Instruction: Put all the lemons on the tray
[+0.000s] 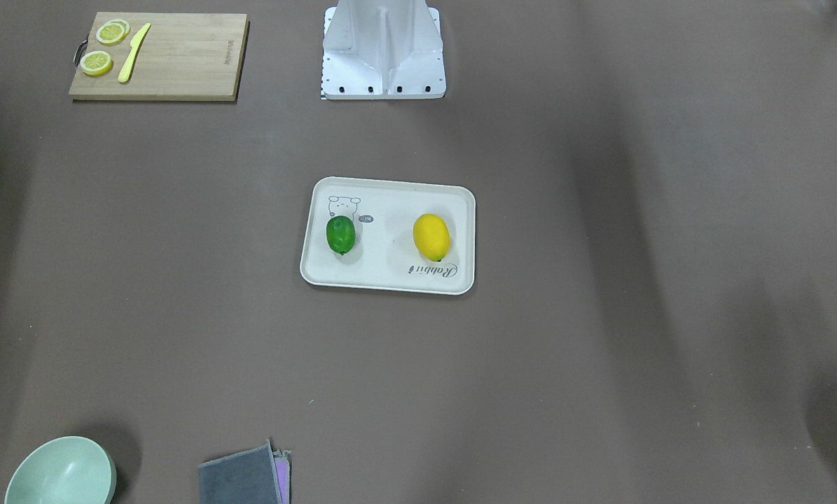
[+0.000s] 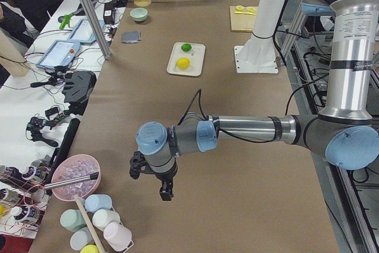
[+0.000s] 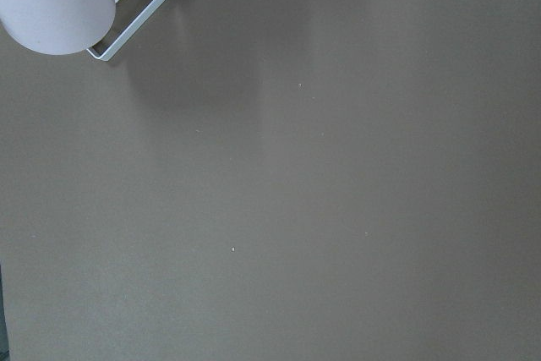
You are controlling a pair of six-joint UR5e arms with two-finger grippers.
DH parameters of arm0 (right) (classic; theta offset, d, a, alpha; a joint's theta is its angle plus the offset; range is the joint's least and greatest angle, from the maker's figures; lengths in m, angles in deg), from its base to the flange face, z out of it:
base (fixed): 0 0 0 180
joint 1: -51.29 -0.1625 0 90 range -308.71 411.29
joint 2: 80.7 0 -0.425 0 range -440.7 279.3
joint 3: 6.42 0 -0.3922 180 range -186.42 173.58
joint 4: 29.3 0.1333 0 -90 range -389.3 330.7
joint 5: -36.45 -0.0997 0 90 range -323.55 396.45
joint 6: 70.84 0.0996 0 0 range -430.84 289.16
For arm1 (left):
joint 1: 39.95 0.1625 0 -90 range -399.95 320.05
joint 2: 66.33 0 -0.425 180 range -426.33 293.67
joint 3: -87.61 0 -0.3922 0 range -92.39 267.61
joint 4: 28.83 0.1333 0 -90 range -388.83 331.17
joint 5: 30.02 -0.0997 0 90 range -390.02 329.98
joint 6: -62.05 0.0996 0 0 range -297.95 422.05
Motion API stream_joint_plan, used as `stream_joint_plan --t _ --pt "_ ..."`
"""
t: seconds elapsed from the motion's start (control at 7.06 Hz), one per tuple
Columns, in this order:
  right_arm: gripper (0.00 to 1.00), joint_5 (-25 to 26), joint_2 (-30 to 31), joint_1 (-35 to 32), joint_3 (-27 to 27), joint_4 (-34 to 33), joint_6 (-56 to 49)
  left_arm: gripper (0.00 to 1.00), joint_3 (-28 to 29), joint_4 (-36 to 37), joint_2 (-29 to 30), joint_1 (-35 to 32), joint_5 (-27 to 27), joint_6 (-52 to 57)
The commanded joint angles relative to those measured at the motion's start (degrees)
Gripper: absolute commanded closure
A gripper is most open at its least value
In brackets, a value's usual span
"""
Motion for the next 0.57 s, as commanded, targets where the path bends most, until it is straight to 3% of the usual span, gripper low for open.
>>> stream_joint_plan --t 0.0,0.42 --pt "0.0 0.0 -0.2 0.0 0.4 0.0 0.1 0.02 0.0 0.0 0.1 0.0 0.0 0.0" --pt "0.0 -0.1 -0.2 0.0 0.2 0.0 0.0 0.02 -0.1 -0.1 -0.5 0.0 0.2 -0.2"
